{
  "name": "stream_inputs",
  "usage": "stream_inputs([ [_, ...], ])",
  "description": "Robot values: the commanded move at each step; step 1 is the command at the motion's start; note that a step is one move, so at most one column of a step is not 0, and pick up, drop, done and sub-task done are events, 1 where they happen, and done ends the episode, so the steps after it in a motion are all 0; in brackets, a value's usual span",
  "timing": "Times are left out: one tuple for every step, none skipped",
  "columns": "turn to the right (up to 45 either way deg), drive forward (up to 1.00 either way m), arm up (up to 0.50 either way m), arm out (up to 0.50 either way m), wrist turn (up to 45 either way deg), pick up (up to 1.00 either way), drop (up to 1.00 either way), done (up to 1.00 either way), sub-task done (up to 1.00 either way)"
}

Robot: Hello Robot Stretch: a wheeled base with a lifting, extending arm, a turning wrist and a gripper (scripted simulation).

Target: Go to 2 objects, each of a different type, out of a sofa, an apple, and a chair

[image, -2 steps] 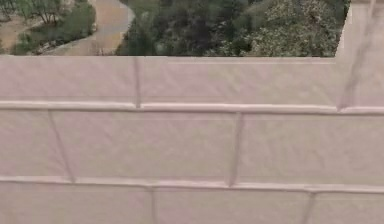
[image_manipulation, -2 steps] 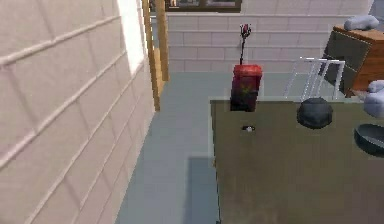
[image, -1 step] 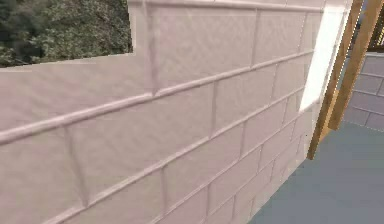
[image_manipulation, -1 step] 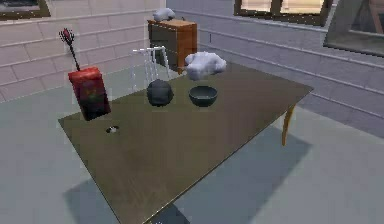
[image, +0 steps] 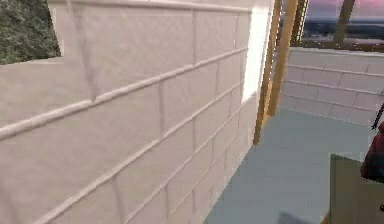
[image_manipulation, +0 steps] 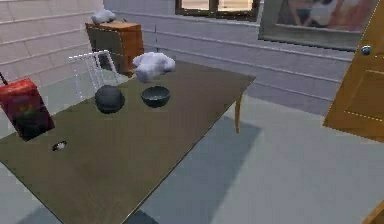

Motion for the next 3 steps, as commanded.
stream_inputs([
  [0.0, 0.25, 0.00, 0.00, 0.0, 0.00, 0.00, 0.00, 0.00],
  [27.0, 0.00, 0.00, 0.00, 0.0, 0.00, 0.00, 0.00, 0.00],
  [3.0, 0.00, 0.00, 0.00, 0.0, 0.00, 0.00, 0.00, 0.00],
])
